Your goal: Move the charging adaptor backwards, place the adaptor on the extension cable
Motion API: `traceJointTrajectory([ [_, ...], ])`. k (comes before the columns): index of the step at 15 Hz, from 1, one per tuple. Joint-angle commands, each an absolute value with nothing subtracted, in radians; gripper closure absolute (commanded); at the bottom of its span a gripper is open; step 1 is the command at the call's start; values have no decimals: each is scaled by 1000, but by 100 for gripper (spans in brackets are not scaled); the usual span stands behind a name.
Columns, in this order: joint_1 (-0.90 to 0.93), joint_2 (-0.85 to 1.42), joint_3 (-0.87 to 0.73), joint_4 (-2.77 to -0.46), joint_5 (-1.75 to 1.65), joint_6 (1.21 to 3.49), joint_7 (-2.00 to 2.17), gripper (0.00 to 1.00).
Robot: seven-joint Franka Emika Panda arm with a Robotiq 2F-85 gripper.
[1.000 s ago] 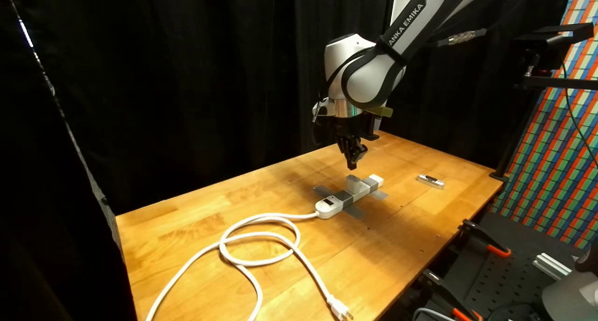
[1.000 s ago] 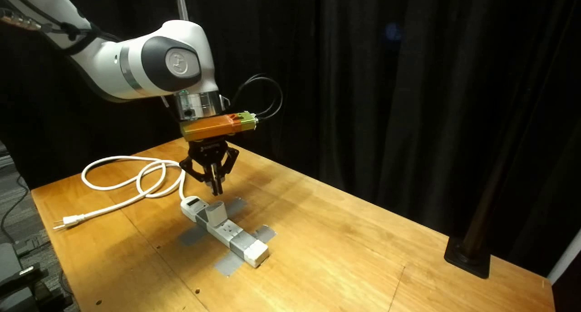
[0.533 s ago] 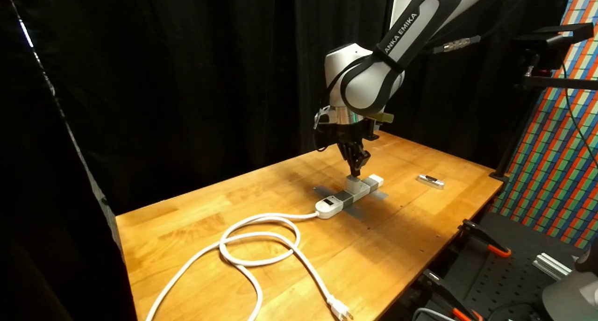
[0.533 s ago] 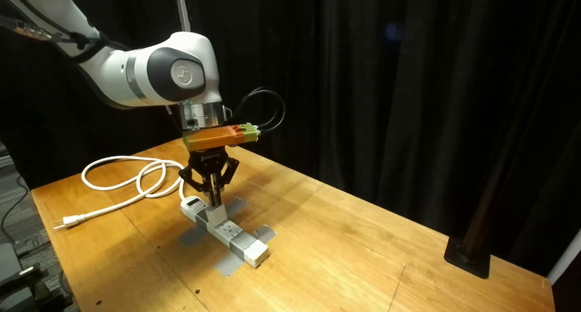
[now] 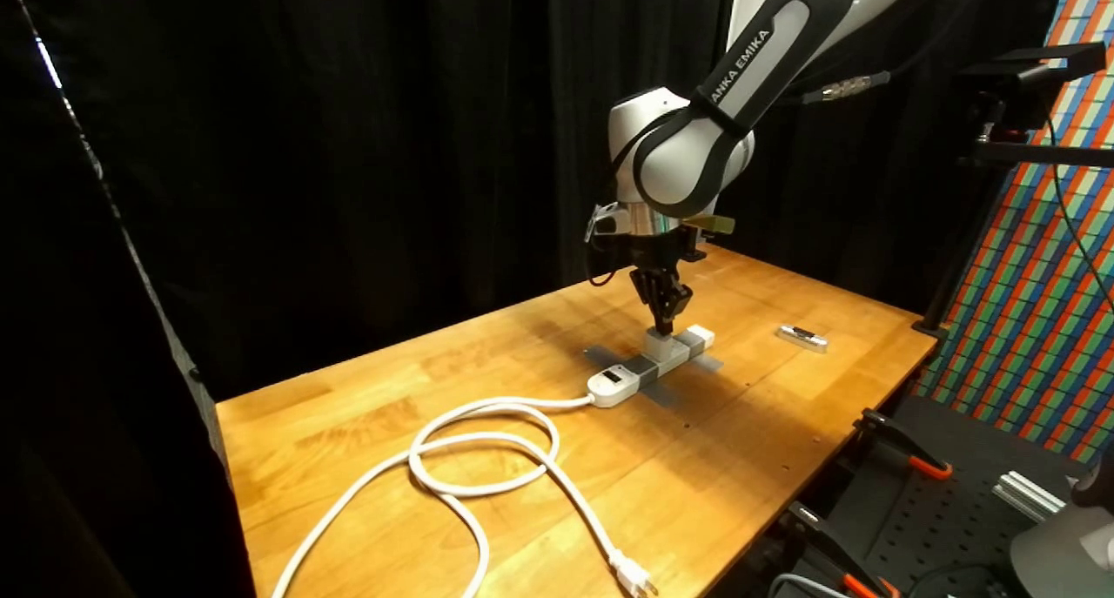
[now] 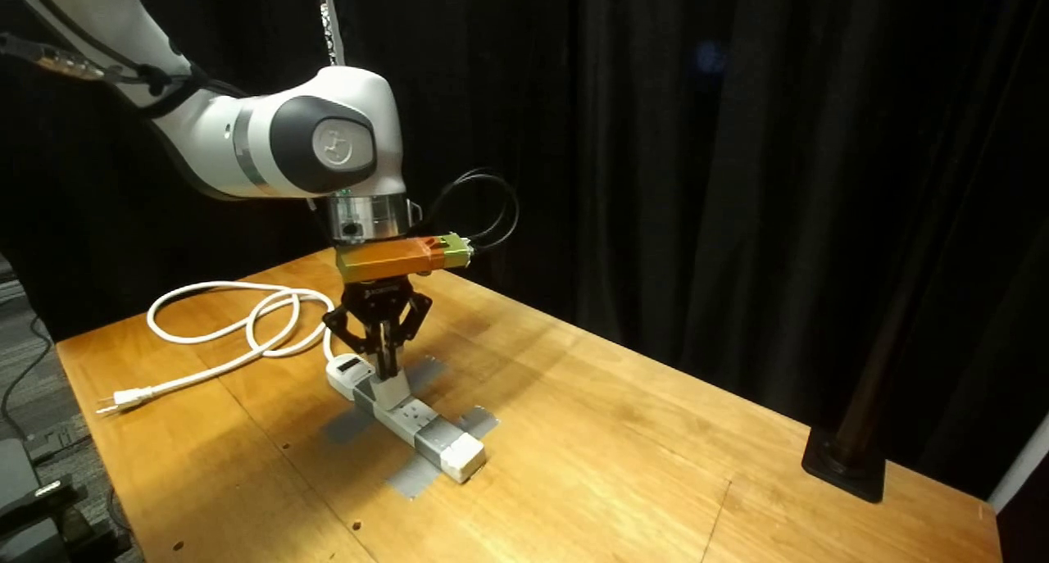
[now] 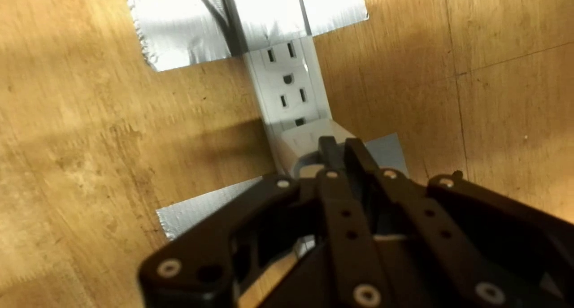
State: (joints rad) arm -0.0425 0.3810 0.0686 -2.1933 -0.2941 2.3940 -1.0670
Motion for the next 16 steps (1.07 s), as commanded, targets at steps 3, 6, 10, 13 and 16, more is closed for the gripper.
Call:
traceJointTrajectory([
  [3, -87, 429, 92, -2172, -187, 2379, -1182, 88],
  [6, -93, 447, 87, -2161, -158, 2369, -1204, 88],
  [10, -97, 466, 82, -2137, -137, 2343, -1209, 88],
  [13, -87, 456, 75, -2130, -154, 2335, -1186, 87],
  [16, -60, 400, 67, -2157, -193, 2352, -1141, 57],
])
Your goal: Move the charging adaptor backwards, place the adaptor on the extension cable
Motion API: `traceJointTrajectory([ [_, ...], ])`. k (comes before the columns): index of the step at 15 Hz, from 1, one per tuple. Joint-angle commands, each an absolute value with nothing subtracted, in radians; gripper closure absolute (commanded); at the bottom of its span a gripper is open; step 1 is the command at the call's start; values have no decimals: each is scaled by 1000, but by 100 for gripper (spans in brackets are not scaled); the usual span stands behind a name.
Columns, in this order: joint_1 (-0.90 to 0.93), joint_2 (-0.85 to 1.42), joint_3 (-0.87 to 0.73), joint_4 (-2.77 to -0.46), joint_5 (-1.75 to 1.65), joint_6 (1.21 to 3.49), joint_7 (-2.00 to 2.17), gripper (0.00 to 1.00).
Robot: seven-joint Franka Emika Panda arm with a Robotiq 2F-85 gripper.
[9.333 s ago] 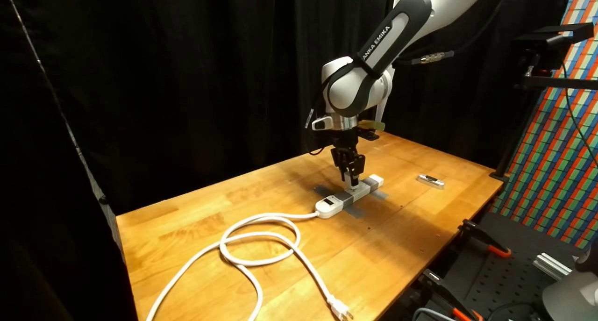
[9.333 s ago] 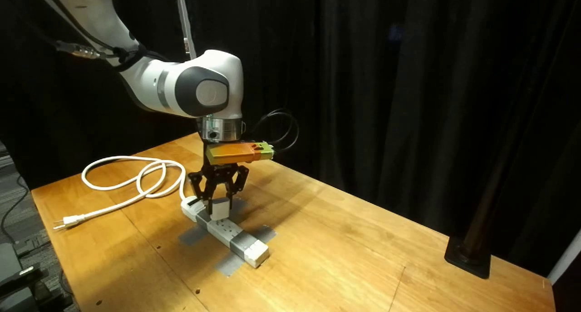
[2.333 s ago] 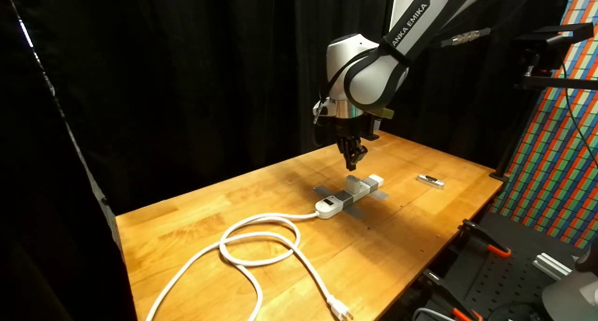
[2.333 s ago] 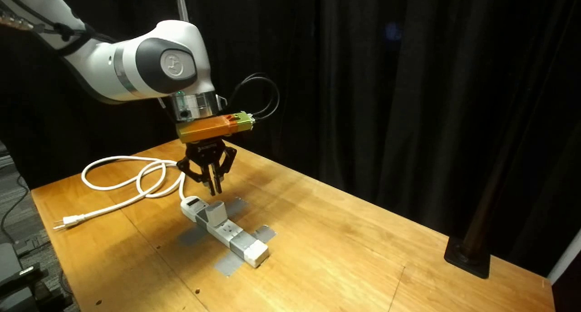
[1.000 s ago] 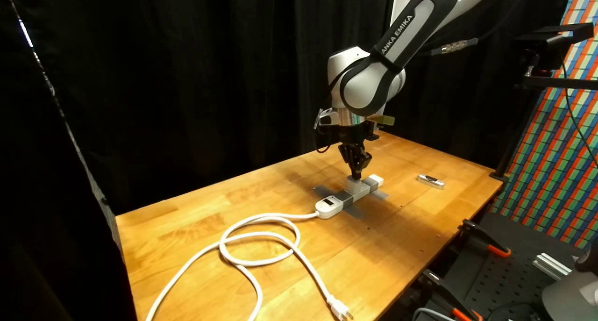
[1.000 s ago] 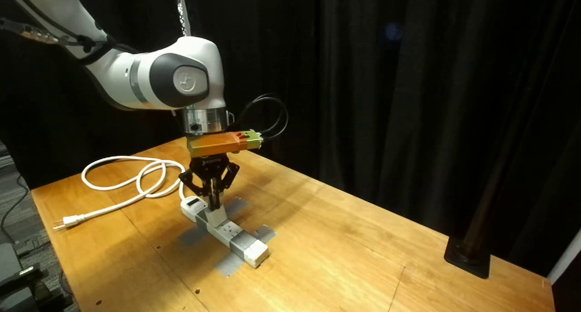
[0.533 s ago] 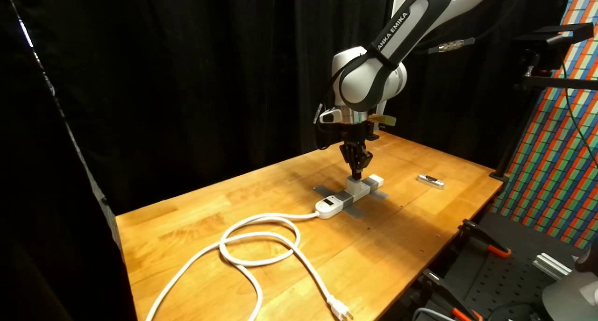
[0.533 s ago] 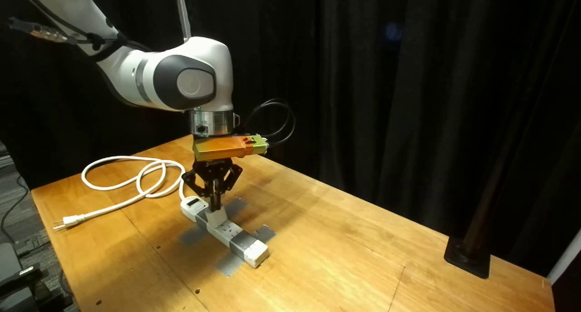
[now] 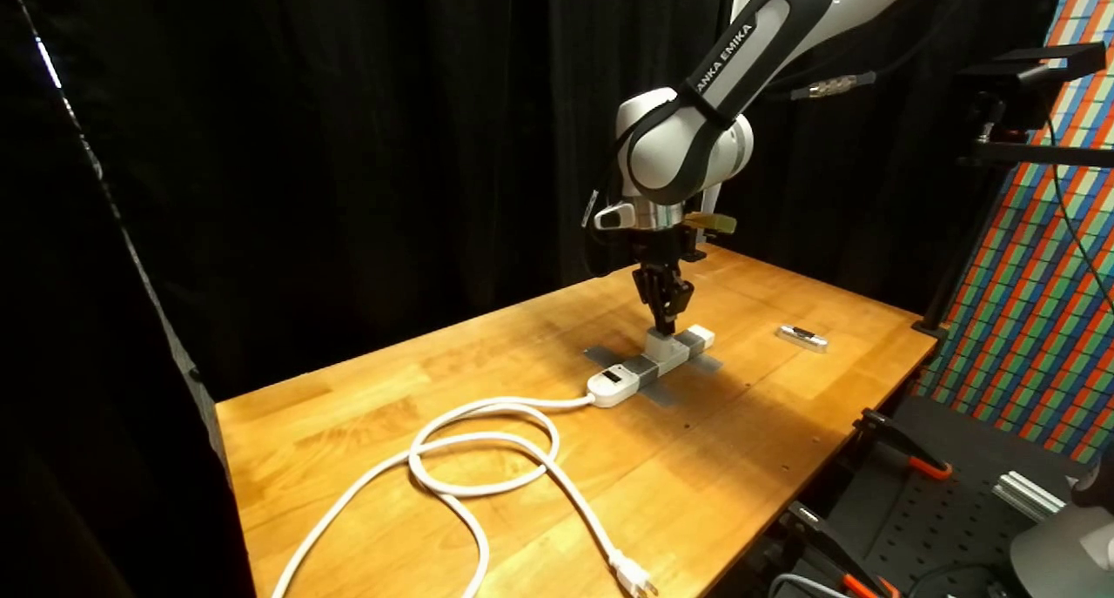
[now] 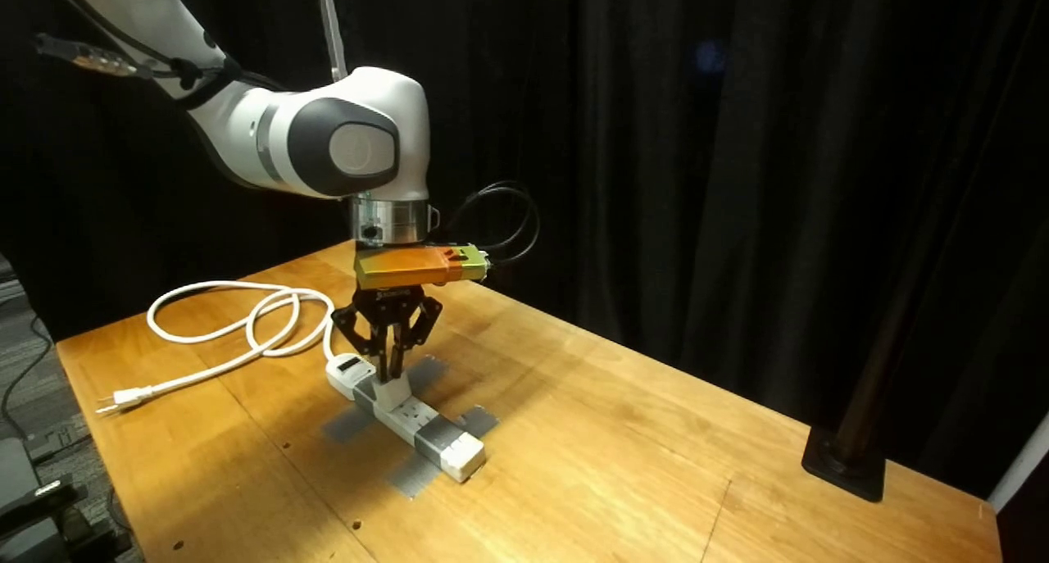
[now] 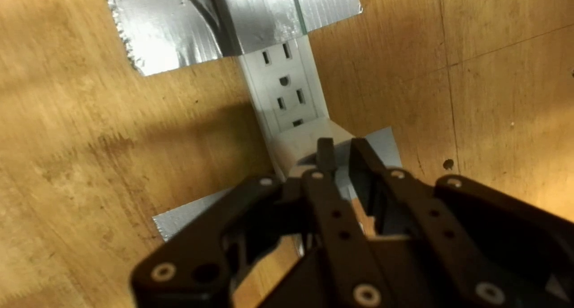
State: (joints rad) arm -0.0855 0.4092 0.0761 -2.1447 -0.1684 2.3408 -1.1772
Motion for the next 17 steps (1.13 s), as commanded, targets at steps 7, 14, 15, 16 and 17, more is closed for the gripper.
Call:
traceJointTrajectory([
  [7, 15, 250, 80, -2238, -299, 2366, -1014, 7],
  [14, 0, 135, 95, -2238, -169, 2024, -1157, 0],
  [15, -20, 143, 74, -2247, -152, 1987, -1215, 0],
  [16, -43, 155, 53, -2259, -129, 1966, -1266, 0],
  [17, 4, 157, 74, -2237, -171, 2002, -1163, 0],
])
